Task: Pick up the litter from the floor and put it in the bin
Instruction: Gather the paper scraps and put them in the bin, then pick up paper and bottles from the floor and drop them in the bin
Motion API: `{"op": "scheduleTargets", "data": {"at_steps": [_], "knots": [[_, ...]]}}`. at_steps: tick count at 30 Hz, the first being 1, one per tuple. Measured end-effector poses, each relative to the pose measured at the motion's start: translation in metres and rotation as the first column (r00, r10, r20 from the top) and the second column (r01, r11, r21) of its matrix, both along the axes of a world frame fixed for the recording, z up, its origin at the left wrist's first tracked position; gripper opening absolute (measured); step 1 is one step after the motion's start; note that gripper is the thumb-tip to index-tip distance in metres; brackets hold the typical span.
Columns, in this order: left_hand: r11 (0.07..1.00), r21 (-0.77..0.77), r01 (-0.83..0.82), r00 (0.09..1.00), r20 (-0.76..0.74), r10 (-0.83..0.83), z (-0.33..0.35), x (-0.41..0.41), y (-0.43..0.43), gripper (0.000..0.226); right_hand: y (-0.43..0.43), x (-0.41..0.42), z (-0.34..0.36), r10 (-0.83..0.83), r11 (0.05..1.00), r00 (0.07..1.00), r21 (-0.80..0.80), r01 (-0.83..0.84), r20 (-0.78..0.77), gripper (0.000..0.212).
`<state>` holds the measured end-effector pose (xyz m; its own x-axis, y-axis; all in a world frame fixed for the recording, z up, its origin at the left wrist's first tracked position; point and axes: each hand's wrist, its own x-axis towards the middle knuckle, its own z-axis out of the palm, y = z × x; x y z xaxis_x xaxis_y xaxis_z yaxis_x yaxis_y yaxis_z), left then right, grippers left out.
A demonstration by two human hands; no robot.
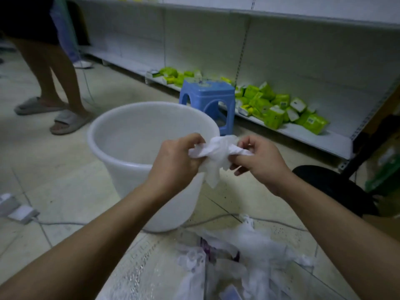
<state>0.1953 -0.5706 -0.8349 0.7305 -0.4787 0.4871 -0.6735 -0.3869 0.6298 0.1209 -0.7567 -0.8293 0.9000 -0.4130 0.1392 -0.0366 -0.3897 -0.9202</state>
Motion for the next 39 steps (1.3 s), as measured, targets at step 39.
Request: {"op": "scheduleTargets", "data": {"at_steps": [39], "knots": [[0.569,0.806,0.162,0.986,-0.154,-0.063,-0.233,-0.084,0.037,0.070,0.014,-0.107,-0.224,0.028,0.744,0.728,-0.472,-0.473,-0.685,0.063]]}}
